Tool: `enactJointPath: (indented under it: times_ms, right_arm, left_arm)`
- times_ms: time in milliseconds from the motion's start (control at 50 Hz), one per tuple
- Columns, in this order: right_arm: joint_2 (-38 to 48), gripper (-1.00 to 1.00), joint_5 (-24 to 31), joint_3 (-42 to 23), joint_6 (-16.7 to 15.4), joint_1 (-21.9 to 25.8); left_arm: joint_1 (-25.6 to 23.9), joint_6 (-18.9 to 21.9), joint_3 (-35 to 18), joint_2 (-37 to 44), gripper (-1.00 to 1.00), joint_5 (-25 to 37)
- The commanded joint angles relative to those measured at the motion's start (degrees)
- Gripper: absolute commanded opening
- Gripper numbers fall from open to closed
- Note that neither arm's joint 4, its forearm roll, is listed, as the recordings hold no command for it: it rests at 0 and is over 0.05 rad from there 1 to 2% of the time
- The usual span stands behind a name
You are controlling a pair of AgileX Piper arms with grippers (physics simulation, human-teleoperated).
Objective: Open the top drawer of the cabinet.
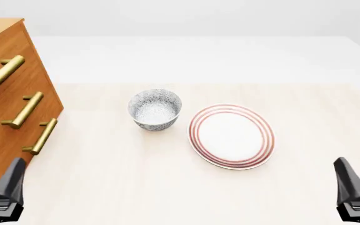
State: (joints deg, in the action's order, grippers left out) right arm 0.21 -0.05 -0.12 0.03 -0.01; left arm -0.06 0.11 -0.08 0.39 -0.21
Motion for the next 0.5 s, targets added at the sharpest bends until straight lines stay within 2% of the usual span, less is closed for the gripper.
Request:
enactJointPath:
  times_ms: [20,280,360,500]
  right_arm:
    - [0.42,1.00,-0.11,-0.23,0.02,-0.01]
    - [0.64,1.00,-0.31,-0.29,-0.19,0.03]
    - [0.67,1.00,-0.35,-0.29,-0.21,0.04]
    - [0.50,1.00,-0.20,-0.29,-0.20,0.04]
  left_arm:
    - [-0.25,0.59,-0.09,1.49,1.00,-0.96]
    - [-0.44,-0.04,-0.62,0.71,1.00,0.17]
    - [-0.21,2.04,-1.51,2.96,1.00,-0.05]
    - [0.08,5.40,-5.39,1.29,1.00,5.34]
